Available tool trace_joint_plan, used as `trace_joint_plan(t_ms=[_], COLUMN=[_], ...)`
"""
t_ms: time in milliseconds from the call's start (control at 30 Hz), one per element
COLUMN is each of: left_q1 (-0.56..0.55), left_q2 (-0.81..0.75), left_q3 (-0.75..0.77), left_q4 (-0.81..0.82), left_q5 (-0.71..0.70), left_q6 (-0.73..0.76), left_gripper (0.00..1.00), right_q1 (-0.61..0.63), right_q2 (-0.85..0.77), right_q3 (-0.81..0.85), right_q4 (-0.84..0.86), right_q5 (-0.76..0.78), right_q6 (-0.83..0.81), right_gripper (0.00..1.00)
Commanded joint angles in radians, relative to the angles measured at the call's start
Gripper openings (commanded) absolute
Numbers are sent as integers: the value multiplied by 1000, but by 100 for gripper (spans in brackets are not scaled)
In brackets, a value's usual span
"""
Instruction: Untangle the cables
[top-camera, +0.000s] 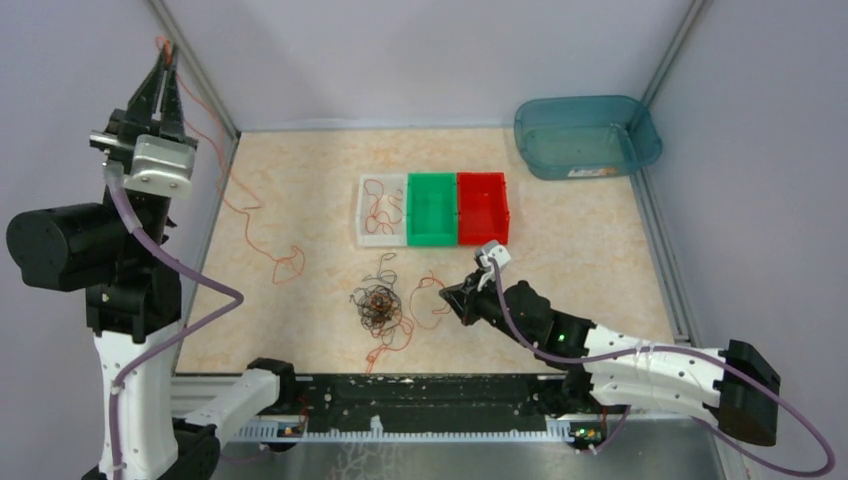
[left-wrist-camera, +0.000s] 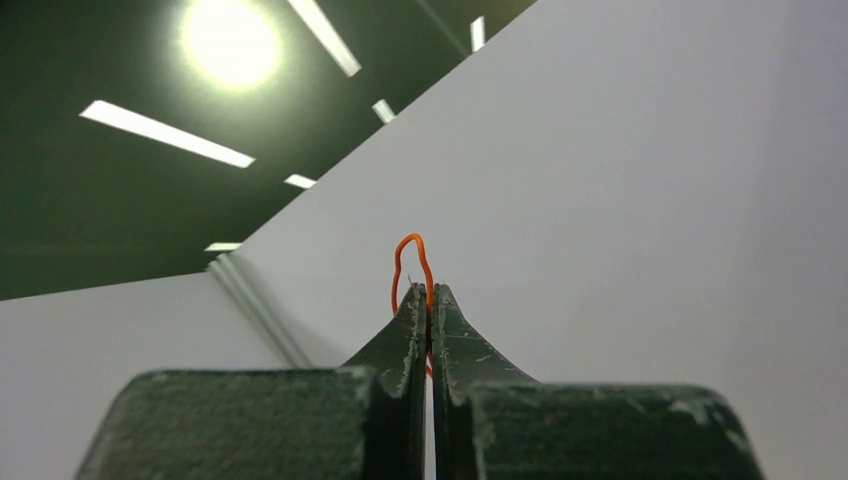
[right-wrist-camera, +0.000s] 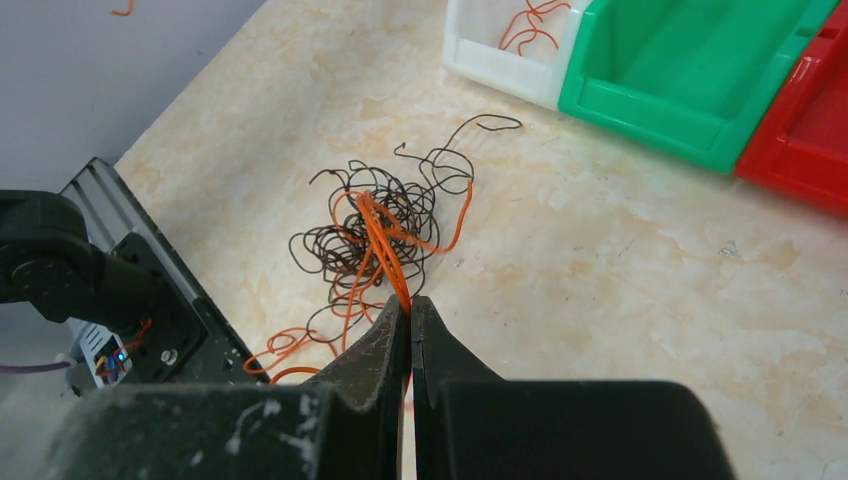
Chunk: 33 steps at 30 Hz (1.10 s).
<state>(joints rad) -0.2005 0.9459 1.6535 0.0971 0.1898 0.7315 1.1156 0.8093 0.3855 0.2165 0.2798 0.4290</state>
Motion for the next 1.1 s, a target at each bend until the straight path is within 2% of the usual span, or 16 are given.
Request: trace_joint_plan(t_ms=[0,400,500,700,1067], left_q1=[1,-2,-7,-29,-85], left_q2=[12,208,256,348,478], left_q3=[-9,-16,-13,-19,-71], left_q4=[-94,119,161,203,244], left_q5=[240,325,327,344,362], left_q6=[-144,-417,-440,-441,-300], left_gripper=[0,0,0,0,0], right_q1=[-9,-9,-10,-9,-10], right_q2=[8,-110,-134,-172,-228], right_q3=[22,25,38,67,111], right_q4=[80,42,25,-10,-62], right_q5=[27,90,107,133,192], right_q6=[27,25,21,6,-10], right_gripper=[0,0,0,0,0])
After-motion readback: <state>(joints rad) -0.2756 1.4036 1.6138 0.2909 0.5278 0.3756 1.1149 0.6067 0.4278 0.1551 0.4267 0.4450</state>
